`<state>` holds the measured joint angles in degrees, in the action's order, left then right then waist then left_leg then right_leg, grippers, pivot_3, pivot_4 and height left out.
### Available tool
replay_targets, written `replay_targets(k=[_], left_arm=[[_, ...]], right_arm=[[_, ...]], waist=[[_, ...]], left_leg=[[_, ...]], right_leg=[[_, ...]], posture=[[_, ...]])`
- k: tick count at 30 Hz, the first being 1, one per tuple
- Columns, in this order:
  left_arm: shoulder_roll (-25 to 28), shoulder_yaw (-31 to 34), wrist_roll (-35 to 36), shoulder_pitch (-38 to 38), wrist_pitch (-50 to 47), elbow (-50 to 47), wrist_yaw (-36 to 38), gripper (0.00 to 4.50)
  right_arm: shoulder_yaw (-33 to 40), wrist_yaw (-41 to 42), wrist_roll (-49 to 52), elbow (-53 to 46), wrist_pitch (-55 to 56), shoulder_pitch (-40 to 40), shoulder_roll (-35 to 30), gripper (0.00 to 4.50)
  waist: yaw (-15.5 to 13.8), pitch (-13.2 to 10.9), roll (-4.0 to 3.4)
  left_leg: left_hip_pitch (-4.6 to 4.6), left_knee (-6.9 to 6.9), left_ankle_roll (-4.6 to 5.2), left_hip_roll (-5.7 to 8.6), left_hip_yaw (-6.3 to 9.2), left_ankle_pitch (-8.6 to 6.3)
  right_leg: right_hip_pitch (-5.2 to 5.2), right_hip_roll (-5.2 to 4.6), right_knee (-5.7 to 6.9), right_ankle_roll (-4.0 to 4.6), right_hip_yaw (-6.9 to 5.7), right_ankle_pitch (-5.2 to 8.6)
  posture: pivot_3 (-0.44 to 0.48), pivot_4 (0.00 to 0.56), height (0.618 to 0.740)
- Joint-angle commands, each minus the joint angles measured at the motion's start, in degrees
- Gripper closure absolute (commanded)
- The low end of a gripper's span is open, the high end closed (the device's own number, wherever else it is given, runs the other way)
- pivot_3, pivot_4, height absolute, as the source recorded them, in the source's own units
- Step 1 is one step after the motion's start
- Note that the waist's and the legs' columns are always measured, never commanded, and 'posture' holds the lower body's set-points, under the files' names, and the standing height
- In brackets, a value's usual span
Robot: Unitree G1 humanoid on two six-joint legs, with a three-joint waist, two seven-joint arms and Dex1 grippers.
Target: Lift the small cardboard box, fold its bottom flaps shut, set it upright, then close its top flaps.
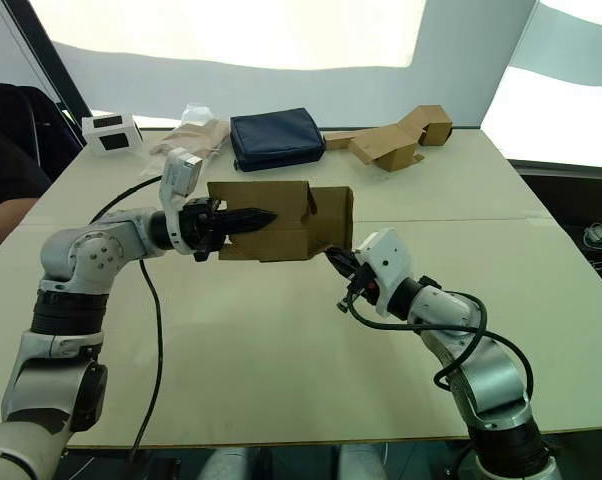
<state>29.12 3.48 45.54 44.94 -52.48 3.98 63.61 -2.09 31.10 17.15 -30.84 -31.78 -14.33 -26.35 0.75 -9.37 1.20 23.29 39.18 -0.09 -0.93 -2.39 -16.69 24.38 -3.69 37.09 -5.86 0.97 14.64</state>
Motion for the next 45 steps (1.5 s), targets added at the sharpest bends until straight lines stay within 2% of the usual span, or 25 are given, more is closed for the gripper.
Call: replay_targets(k=[1,9,14,19,23,24,28,31,32,39,45], left_arm=[[-0.1,0.2,1.5,1.0,-0.6,-2.4,0.5,4.5],[-0.7,0.0,1.0,2.0,-0.2,-1.1,1.2,4.5],[-0.9,0.2,1.0,2.6,-0.1,-0.6,1.4,4.5],[-0.5,0.9,1.9,2.6,-0.7,-1.7,1.7,4.5],[0.0,1.4,3.0,3.0,-1.4,-2.5,1.7,4.5],[0.1,1.5,3.3,3.1,-1.4,-2.5,1.7,4.5],[0.1,1.9,4.3,3.7,-1.8,-2.9,1.3,4.5],[-0.1,2.2,5.4,4.0,-2.3,-3.4,0.7,4.5],[-0.2,2.3,5.8,4.1,-2.6,-3.7,0.5,4.5],[-0.6,2.7,8.1,4.3,-3.8,-5.1,-1.2,4.5],[-0.4,2.0,8.0,4.0,-3.2,-5.7,-1.9,4.5]], right_arm=[[-1.0,0.2,1.7,-1.6,0.4,-2.8,1.5,4.44],[-2.8,3.8,5.8,-2.1,-1.8,-5.2,1.3,4.44],[-1.0,3.8,7.8,-2.7,-3.2,-5.4,1.2,4.44],[9.5,3.5,16.4,-3.2,-7.7,-2.9,-1.1,4.44],[21.0,2.0,32.3,-2.8,-14.2,-2.1,-2.0,3.36],[23.3,1.3,36.3,-2.2,-15.5,-2.0,-2.3,2.86],[29.5,-2.0,47.4,1.9,-18.0,-1.7,-2.3,1.34],[32.5,-6.5,55.6,6.9,-17.6,-2.2,-0.1,0.17],[32.5,-7.5,57.4,8.3,-17.4,-2.3,0.7,0.02],[29.3,-9.9,62.2,16.0,-16.3,-2.7,7.0,0.02],[26.5,-11.7,64.5,14.3,-14.4,-3.1,11.2,0.02]], waist=[[0.0,0.0,0.0],[-0.1,0.0,0.0],[0.0,0.0,0.0],[-0.2,0.0,0.0],[-0.1,0.0,0.0],[-0.1,0.0,0.0],[0.1,0.0,0.0],[0.0,0.0,0.0],[0.0,0.0,0.0],[0.1,0.0,-0.05],[0.1,0.0,-0.07]], left_leg=[[0.0,0.0,0.0,0.0,0.0,0.0],[0.01,0.0,0.0,-0.01,0.03,0.0],[0.01,0.0,0.0,-0.01,0.02,0.0],[0.02,0.0,0.01,-0.01,0.03,0.0],[0.04,0.0,0.01,-0.04,0.03,-0.01],[0.04,0.0,0.01,-0.06,0.03,-0.01],[0.01,-0.01,0.02,-0.14,0.06,-0.01],[0.01,-0.01,0.02,-0.14,0.05,-0.01],[0.01,0.0,0.02,-0.14,0.04,-0.01],[0.01,-0.01,0.02,-0.15,0.03,-0.01],[0.02,-0.01,0.02,-0.15,0.02,-0.01]], right_leg=[[0.0,0.0,0.0,0.0,0.0,0.0],[0.0,0.01,0.0,0.0,-0.02,0.0],[0.0,0.01,0.0,0.0,-0.01,0.0],[0.0,0.0,-0.01,-0.01,-0.02,0.0],[0.0,-0.02,-0.03,-0.01,0.0,0.0],[0.0,-0.03,-0.02,-0.01,0.0,0.0],[0.0,0.01,0.0,0.0,-0.01,0.0],[-0.01,0.01,0.01,0.0,0.0,0.0],[-0.01,0.0,0.0,0.0,0.02,0.0],[0.0,0.03,0.01,-0.01,0.04,-0.01],[0.0,0.02,0.0,-0.02,0.04,-0.01]], posture=[[0.0,0.15,0.74],[0.0,0.15,0.74],[0.0,0.15,0.74],[0.0,0.15,0.74],[0.0,0.15,0.74],[0.0,0.15,0.74],[0.0,0.15,0.74],[0.0,0.15,0.74],[0.0,0.15,0.74],[0.0,0.15,0.74],[0.0,0.15,0.74]])
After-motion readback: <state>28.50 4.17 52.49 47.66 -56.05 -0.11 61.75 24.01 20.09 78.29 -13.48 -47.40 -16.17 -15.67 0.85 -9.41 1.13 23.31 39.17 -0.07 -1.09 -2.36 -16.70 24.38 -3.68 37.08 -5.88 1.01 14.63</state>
